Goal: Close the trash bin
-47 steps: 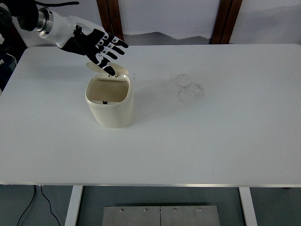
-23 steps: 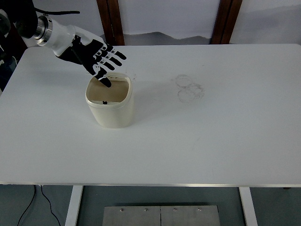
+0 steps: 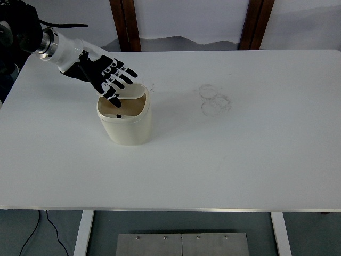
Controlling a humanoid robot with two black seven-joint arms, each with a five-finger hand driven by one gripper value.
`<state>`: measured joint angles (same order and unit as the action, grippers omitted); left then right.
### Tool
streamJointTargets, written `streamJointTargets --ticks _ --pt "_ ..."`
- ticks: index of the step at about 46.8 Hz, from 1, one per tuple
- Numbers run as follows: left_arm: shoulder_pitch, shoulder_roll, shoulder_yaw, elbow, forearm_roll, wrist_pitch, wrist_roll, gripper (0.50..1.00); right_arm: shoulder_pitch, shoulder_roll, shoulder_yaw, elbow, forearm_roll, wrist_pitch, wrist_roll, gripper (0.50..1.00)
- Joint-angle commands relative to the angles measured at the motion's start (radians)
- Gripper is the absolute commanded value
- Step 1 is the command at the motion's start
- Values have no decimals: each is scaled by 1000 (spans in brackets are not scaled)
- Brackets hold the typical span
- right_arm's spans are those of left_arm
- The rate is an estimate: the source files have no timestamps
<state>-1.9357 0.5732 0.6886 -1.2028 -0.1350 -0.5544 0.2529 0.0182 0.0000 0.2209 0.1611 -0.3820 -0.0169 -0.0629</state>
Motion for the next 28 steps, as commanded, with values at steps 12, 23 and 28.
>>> streamJointTargets --ticks 12,23,28 --pt "37 -4 -3 0 0 8 0 1000 0 0 0 0 0 0 0 995" --pt "49 -6 -3 0 0 8 0 1000 0 0 0 0 0 0 -1 995" --pt "50 -12 -3 0 0 8 0 1000 0 0 0 0 0 0 -1 995"
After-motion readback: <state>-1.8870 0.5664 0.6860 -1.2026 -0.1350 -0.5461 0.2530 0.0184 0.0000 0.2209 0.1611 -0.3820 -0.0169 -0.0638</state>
